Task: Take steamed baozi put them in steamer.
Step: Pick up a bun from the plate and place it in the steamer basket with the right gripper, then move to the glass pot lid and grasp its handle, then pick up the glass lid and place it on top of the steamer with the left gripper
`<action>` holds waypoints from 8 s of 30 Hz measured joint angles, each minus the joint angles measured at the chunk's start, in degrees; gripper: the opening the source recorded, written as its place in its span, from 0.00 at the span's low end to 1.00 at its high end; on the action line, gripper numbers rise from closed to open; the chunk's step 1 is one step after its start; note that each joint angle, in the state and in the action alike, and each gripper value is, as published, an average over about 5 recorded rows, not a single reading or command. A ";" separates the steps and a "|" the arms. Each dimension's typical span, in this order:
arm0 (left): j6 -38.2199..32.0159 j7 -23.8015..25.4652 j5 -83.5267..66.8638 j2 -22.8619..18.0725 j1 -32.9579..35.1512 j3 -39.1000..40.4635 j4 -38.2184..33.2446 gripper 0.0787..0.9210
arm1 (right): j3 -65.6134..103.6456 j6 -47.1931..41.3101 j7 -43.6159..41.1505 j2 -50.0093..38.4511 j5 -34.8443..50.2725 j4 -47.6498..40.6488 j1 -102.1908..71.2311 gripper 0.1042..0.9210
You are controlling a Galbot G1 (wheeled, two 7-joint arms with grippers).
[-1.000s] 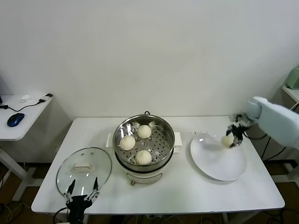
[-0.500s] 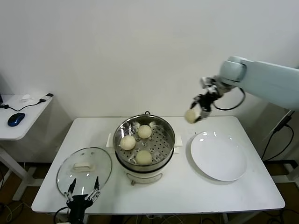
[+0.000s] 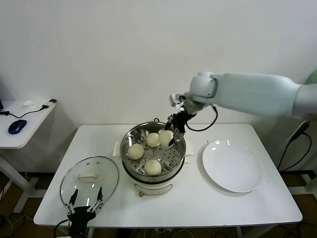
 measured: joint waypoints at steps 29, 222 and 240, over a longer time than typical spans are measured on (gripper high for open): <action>0.81 0.31 -0.29 -0.39 -0.67 -0.11 -0.06 0.88 | 1.53 1.80 -2.54 1.43 -4.08 -5.18 -5.46 0.88; 39.69 15.62 97.01 1.06 -37.76 39.75 5.22 0.06 | 132.42 36.24 50.02 7.97 -40.55 14.14 -130.57 0.88; 40.01 15.25 102.67 -2.38 -39.33 40.79 12.74 0.06 | 132.38 39.46 51.62 8.48 -40.60 12.48 -130.81 0.88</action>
